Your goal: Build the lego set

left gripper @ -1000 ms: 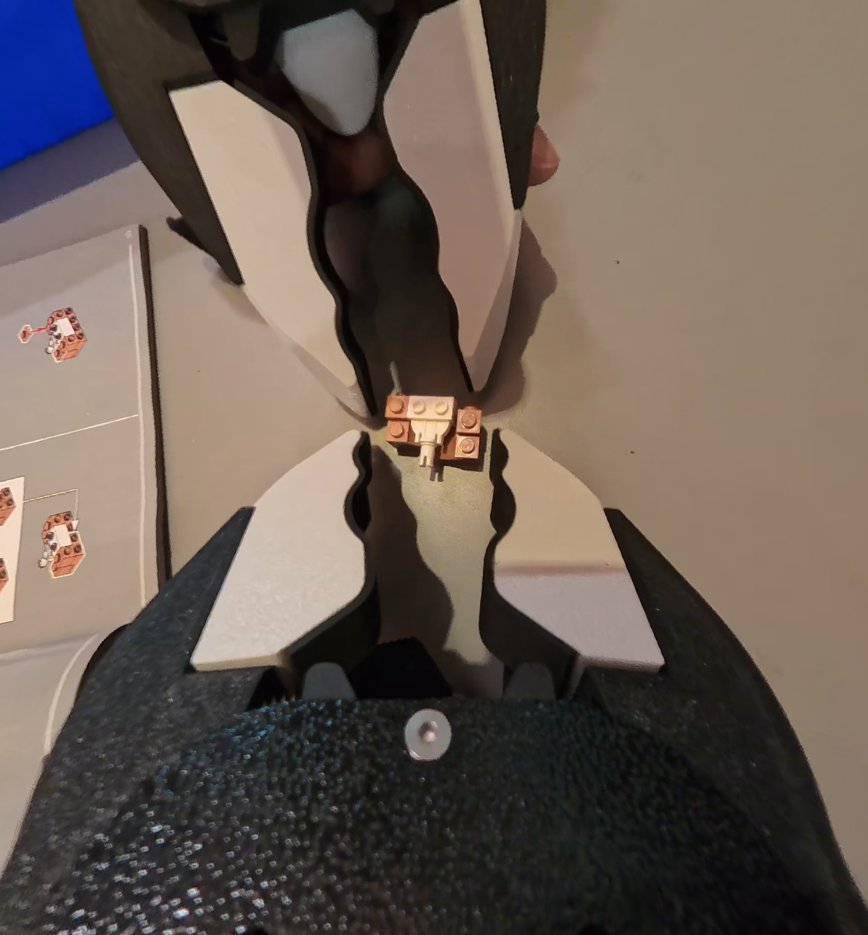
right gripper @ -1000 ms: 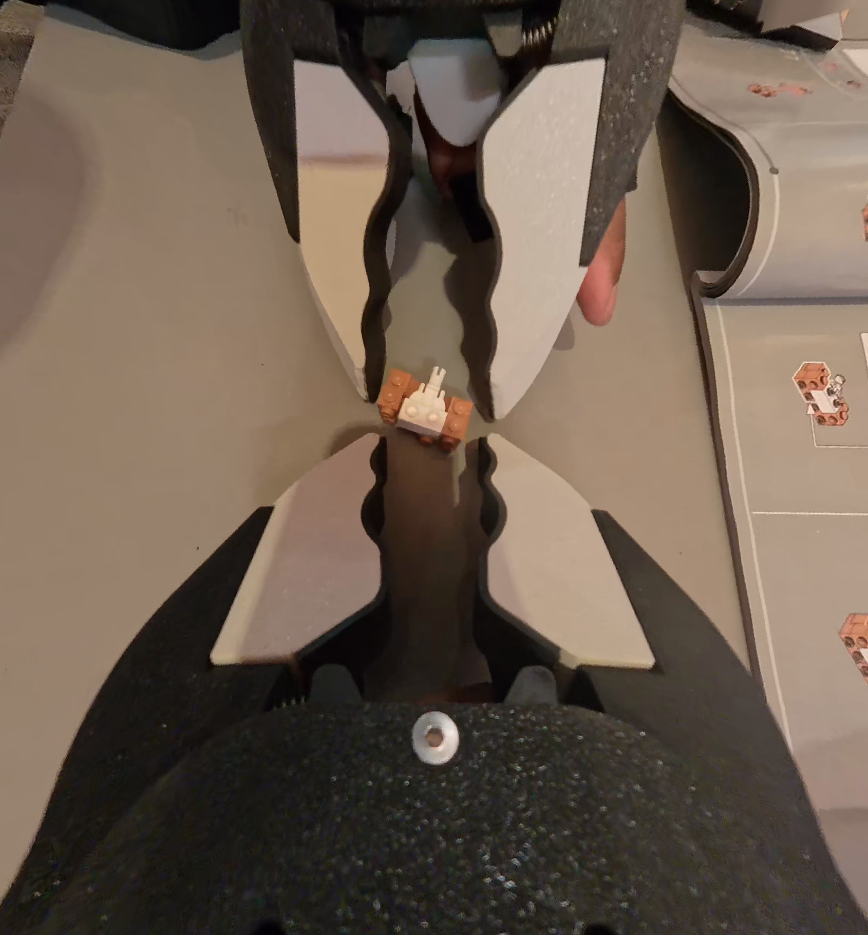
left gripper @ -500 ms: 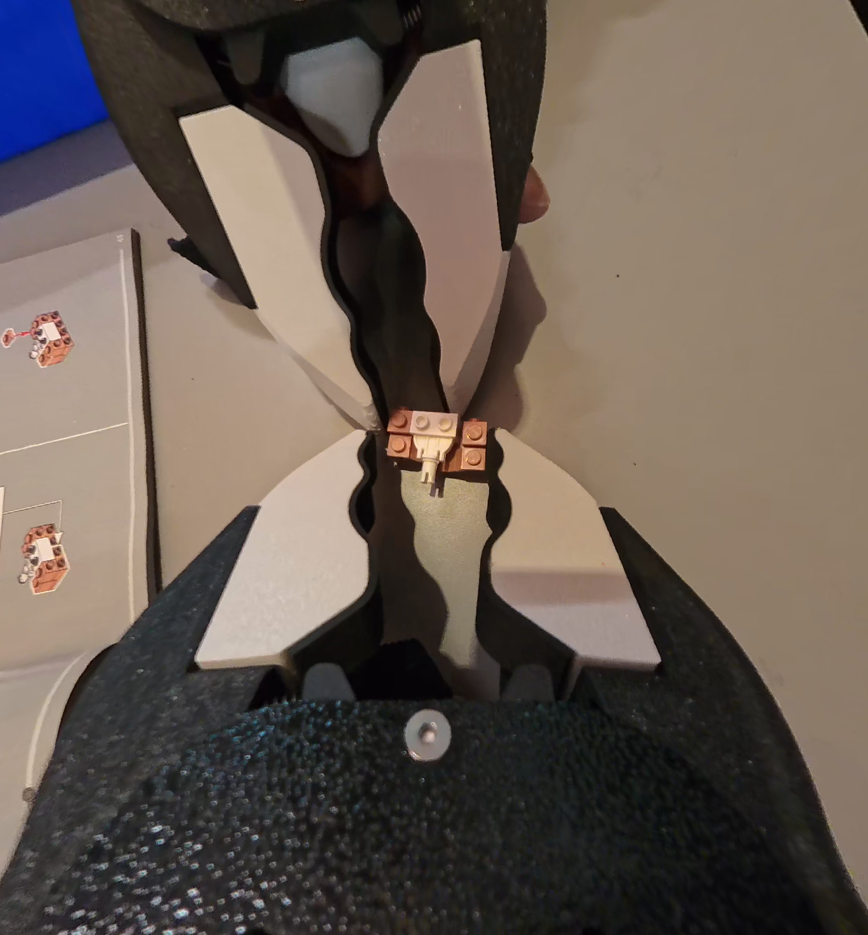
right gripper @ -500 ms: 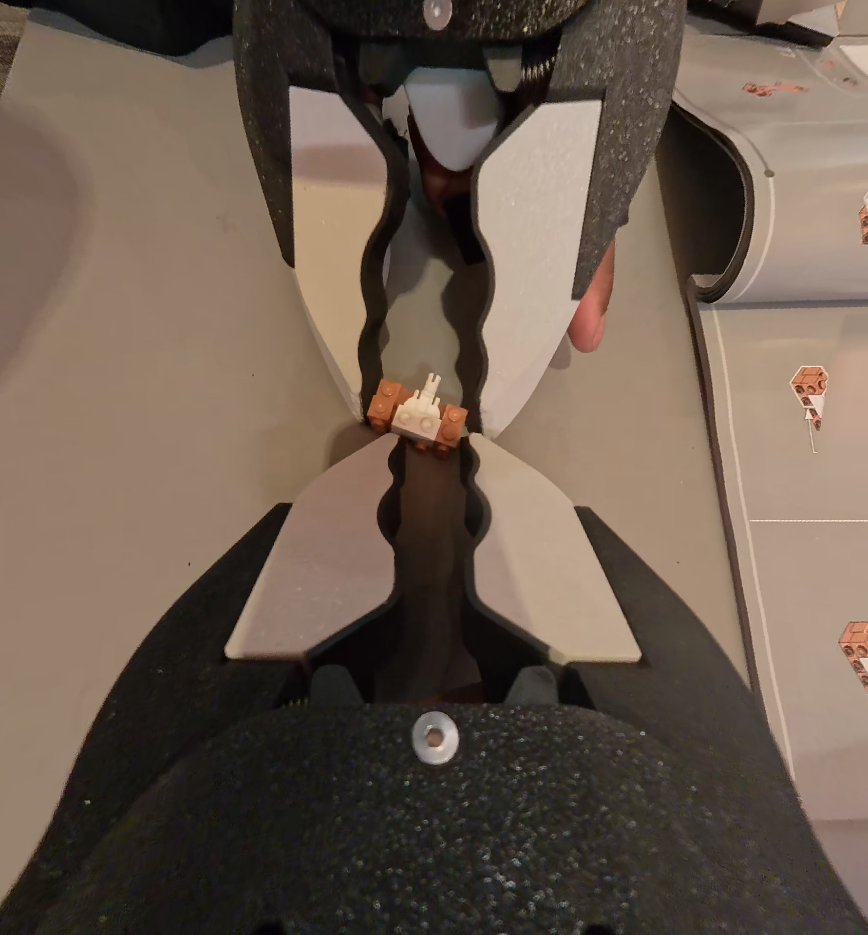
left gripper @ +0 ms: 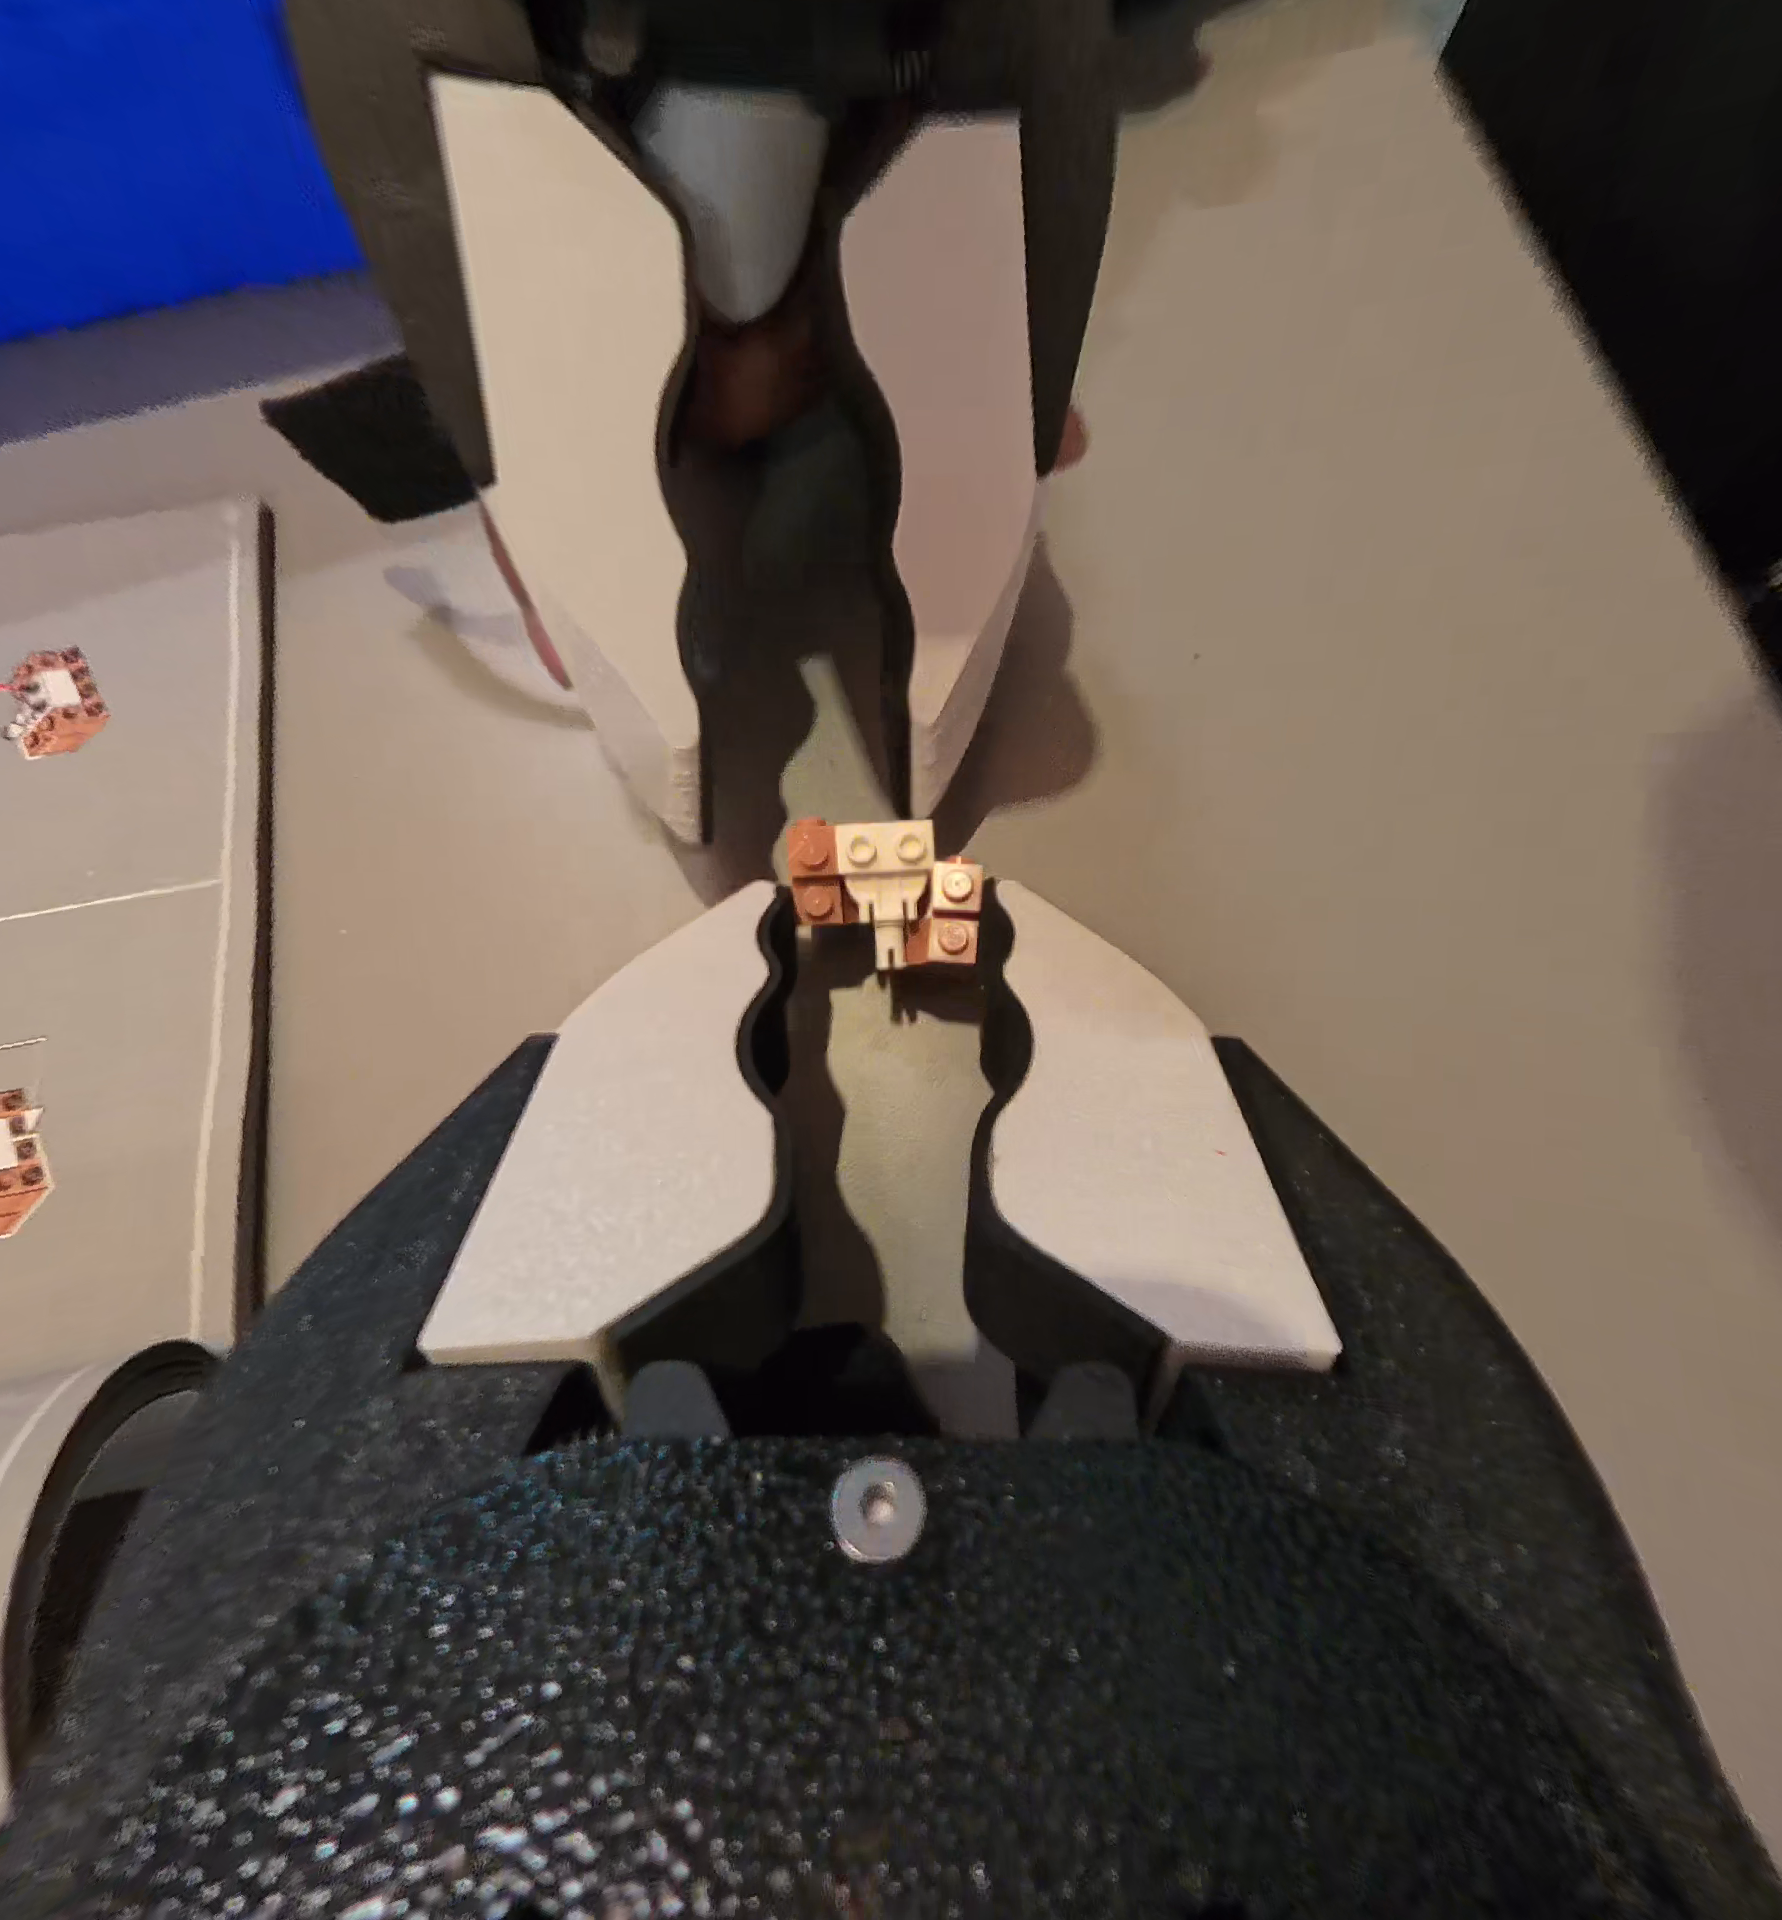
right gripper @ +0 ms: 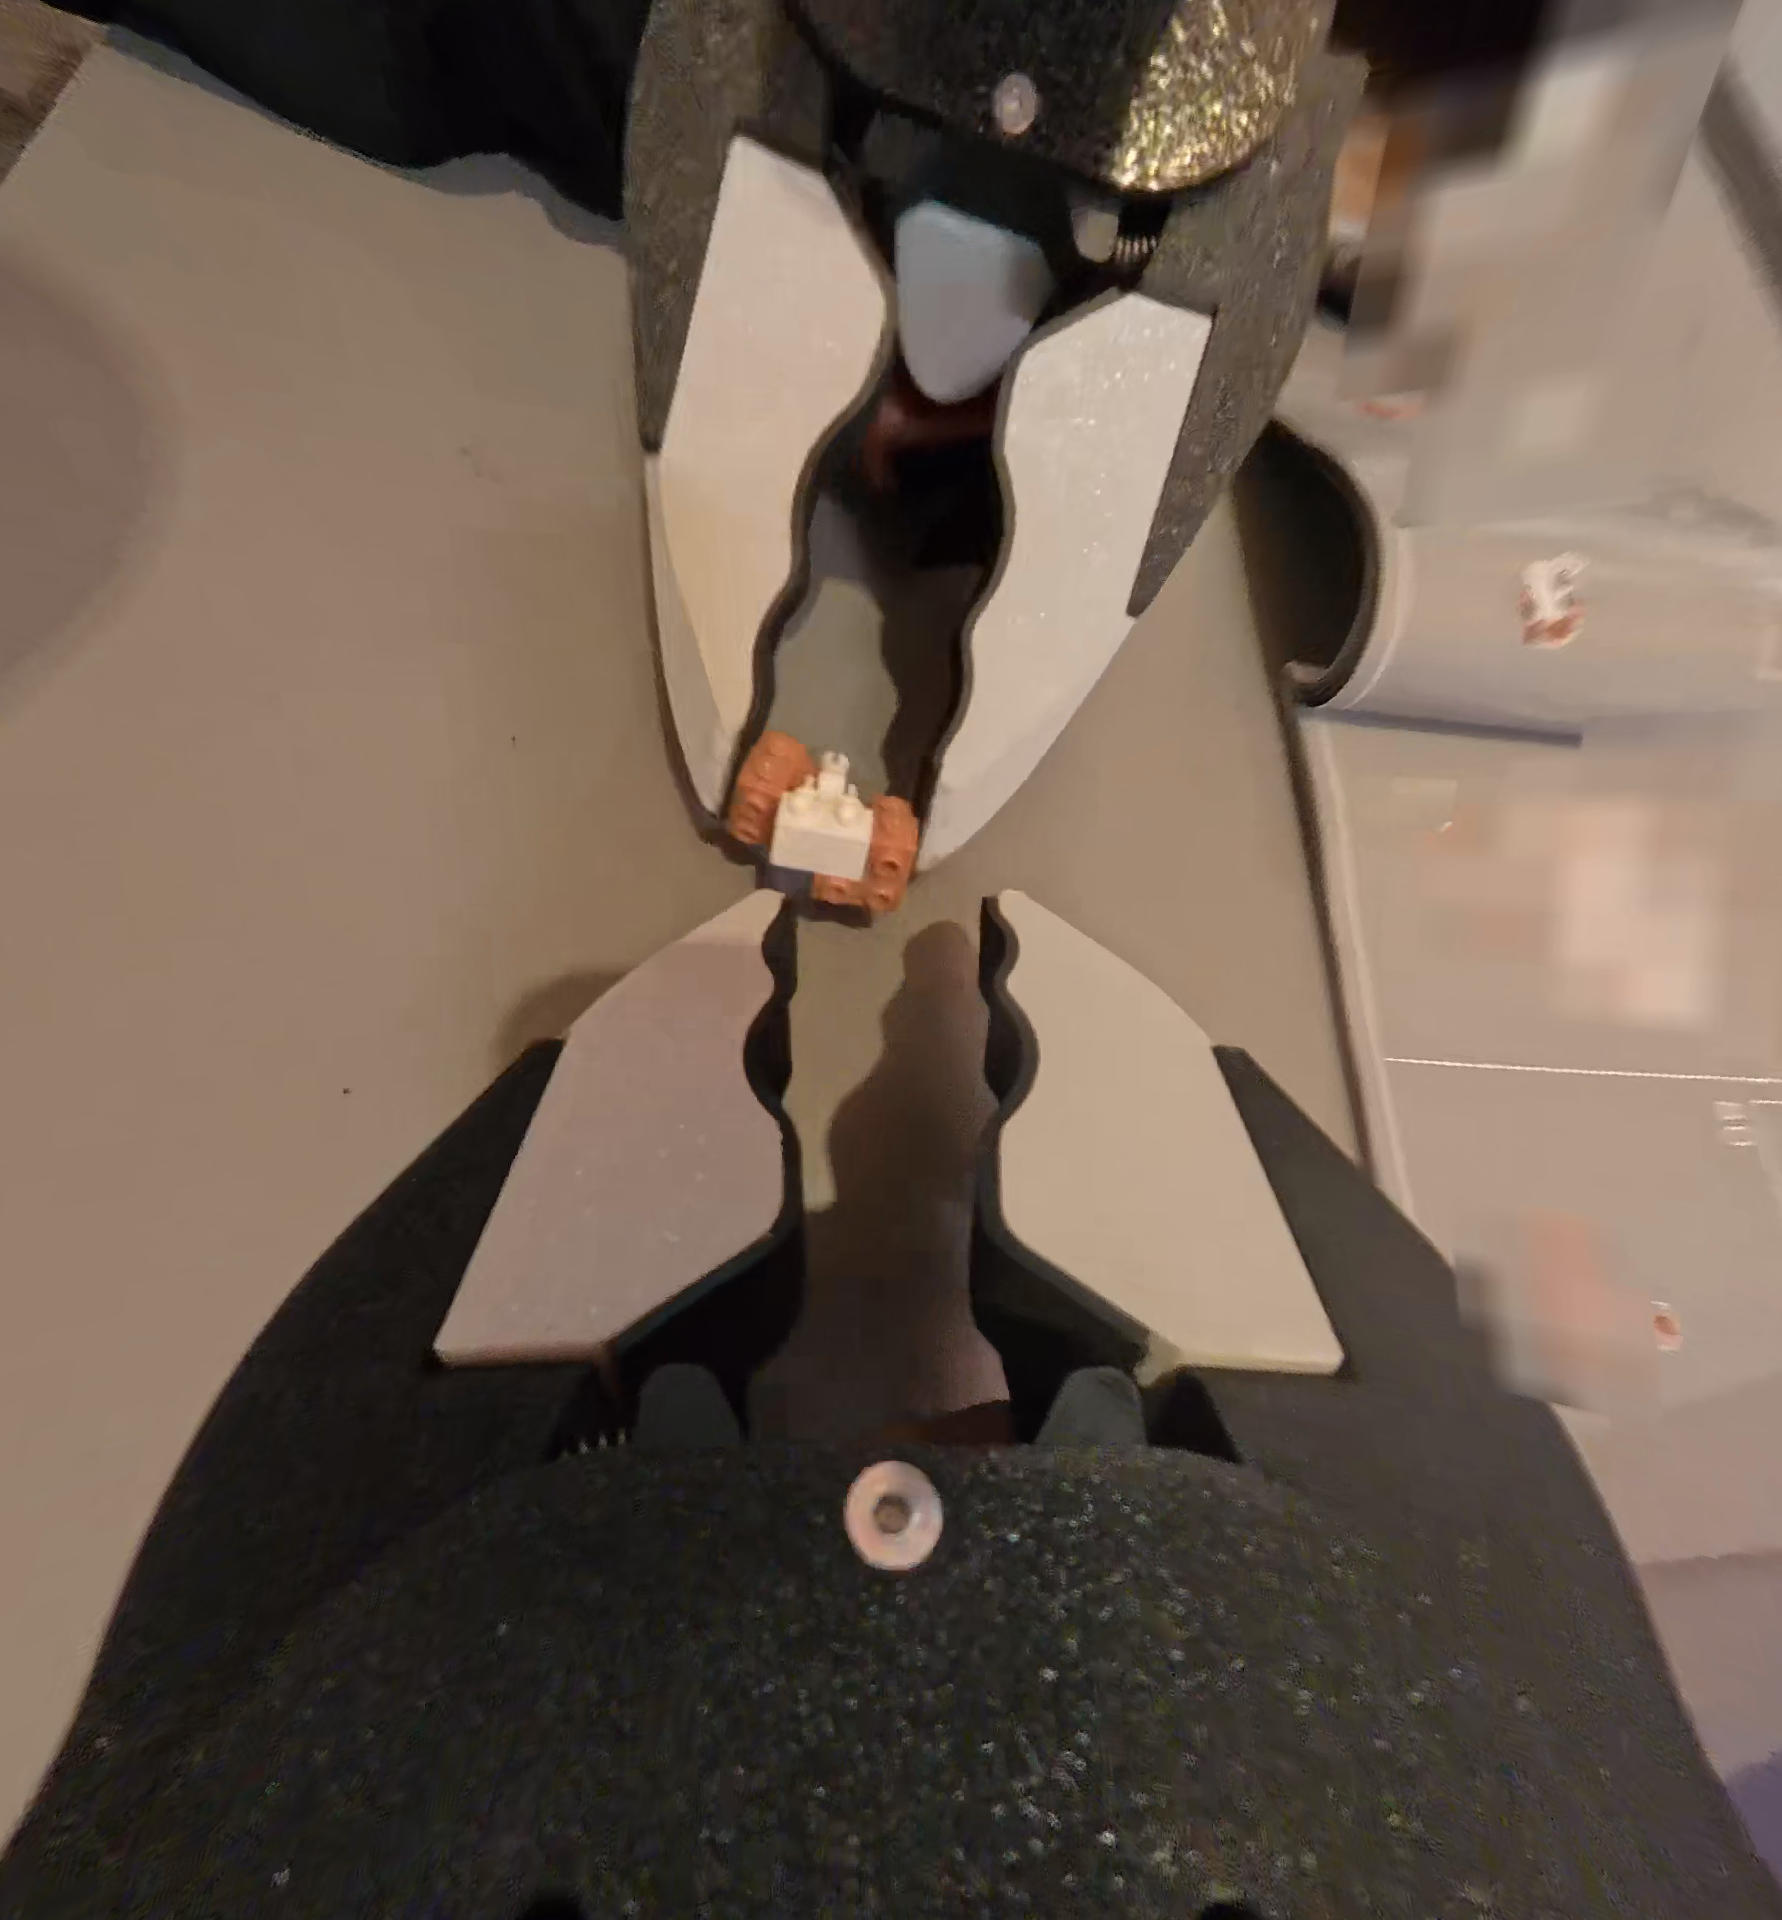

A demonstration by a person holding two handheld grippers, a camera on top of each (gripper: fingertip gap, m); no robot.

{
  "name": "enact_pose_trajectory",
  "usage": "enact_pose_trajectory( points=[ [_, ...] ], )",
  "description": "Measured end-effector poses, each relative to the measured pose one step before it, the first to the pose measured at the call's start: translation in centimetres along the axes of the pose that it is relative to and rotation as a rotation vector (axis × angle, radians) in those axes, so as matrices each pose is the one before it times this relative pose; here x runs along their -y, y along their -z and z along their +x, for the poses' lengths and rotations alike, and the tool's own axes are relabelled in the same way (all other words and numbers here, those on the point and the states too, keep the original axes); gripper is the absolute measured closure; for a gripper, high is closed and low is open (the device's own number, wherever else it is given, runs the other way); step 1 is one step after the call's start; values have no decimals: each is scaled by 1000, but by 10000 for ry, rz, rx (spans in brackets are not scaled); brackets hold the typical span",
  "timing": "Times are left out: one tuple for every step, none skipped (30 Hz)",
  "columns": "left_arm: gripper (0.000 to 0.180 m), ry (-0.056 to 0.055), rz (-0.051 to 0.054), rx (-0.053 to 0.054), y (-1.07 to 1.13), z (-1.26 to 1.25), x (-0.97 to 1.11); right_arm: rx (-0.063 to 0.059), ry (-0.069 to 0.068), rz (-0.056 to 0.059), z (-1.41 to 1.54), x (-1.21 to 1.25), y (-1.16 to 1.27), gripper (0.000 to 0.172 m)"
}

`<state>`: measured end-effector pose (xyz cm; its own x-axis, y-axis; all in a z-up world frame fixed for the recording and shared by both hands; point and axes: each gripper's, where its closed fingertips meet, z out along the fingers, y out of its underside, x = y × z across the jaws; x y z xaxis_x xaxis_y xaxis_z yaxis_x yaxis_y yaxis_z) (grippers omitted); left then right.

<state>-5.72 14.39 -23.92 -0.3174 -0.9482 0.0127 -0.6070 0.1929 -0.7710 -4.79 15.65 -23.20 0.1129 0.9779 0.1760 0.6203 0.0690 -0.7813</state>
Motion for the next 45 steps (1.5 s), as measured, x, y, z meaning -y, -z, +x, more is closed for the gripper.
enact_pose_trajectory(
  points=[
    [148,282,533,-193,316,155,689,-256,430,202,123,123,269,138],
    [148,227,453,-143,314,87,578,-264,408,183,155,134,260,138],
    [148,162,319,-100,281,22,417,-295,387,234,211,238,284,138],
    [148,123,240,-62,241,-15,304,-268,336,281,205,344,297,139],
    [148,144,199,-68,180,-9,248,-260,288,320,236,429,302,139],
    [148,161,153,-125,132,64,154,-218,244,361,216,527,287,139],
    [148,147,112,-164,55,143,93,-133,194,340,128,520,235,140],
    [148,111,39,-145,31,129,36,-27,185,241,-26,398,135,141],
    [148,64,79,-54,31,32,110,25,217,163,-137,289,38,141],
    [148,74,126,-95,29,104,189,-18,279,77,-125,166,-40,141],
    [148,117,140,-155,40,179,198,-89,334,24,-53,81,-77,141],
    [148,127,117,-159,16,175,172,-13,337,-23,-146,34,-107,141],
    [148,90,64,-114,-3,122,89,26,326,-44,-191,8,-111,142],
    [148,54,26,-87,-13,88,39,-40,289,-18,-95,58,-107,142],
    [148,41,-4,-72,-45,89,-8,-50,226,6,-53,86,-76,142],
    [148,33,-31,-71,-55,101,-35,-23,163,32,-75,157,-34,144],
    [148,19,-63,-65,-82,102,-83,-56,125,76,-8,199,26,146],
    [148,7,-60,-78,-88,130,-71,32,117,80,-118,203,45,147],
    [148,24,-3,-92,-67,157,-1,86,103,32,-201,117,19,150],
    [148,26,-26,-47,-50,66,-33,22,88,23,-120,94,5,151],
    [148,1,-45,-34,-38,53,-64,-1,74,13,-83,62,-9,152],
    [148,2,-49,1,-50,0,-59,-12,55,4,-47,64,-7,153],
    [147,-6,-56,-7,-54,11,-76,-10,31,-14,-30,37,-30,154],
    [147,-12,-61,19,-64,-11,-70,-14,22,-29,-29,-3,-40,154],
    [147,-7,-65,15,-57,-1,-89,-4,23,-30,-71,-5,-40,154],
    [147,-6,-62,8,-55,0,-83,-10,18,-33,-80,-18,-53,154],
    [147,2,-52,16,-45,-17,-73,-17,17,-45,-70,-33,-45,154],
    [146,9,-43,4,-30,-9,-57,-28,46,-42,-51,-33,-38,154],
    [146,9,-28,-4,-21,1,-47,-36,64,-35,-49,-18,-40,154],
    [146,3,5,-12,1,8,7,-34,59,-45,-33,-31,-44,154],
    [146,13,12,2,13,-16,11,-37,60,-39,-15,-26,-38,154],
    [146,19,25,-29,21,15,25,-27,59,-26,-22,-11,-27,154],
    [146,25,23,-32,23,23,22,-24,62,-16,-24,-8,-15,154],
    [146,18,32,-35,36,33,33,-39,70,2,2,20,-4,154],
    [146,9,41,-39,37,47,47,-36,62,10,6,21,8,154],
    [147,-1,56,-55,61,79,56,-41,47,21,23,40,38,154],
    [147,-5,68,-41,62,53,81,-61,45,18,69,47,34,154],
    [147,-1,74,-28,67,23,91,-67,56,9,71,46,23,154],
    [147,1,52,-28,54,30,63,-59,45,1,67,32,5,154],
    [147,-2,48,-11,40,8,53,-55,35,0,56,43,13,154],
    [147,13,56,-21,35,22,79,-57,31,8,70,32,17,154],
    [147,14,63,-33,24,23,84,-49,33,20,62,56,24,154],
    [147,18,83,-45,25,52,124,-51,49,21,70,55,45,153],
    [147,34,84,-36,23,27,124,-35,94,10,60,30,60,153],
    [147,35,68,-46,26,47,94,-3,146,10,6,31,83,152]
  ],
)
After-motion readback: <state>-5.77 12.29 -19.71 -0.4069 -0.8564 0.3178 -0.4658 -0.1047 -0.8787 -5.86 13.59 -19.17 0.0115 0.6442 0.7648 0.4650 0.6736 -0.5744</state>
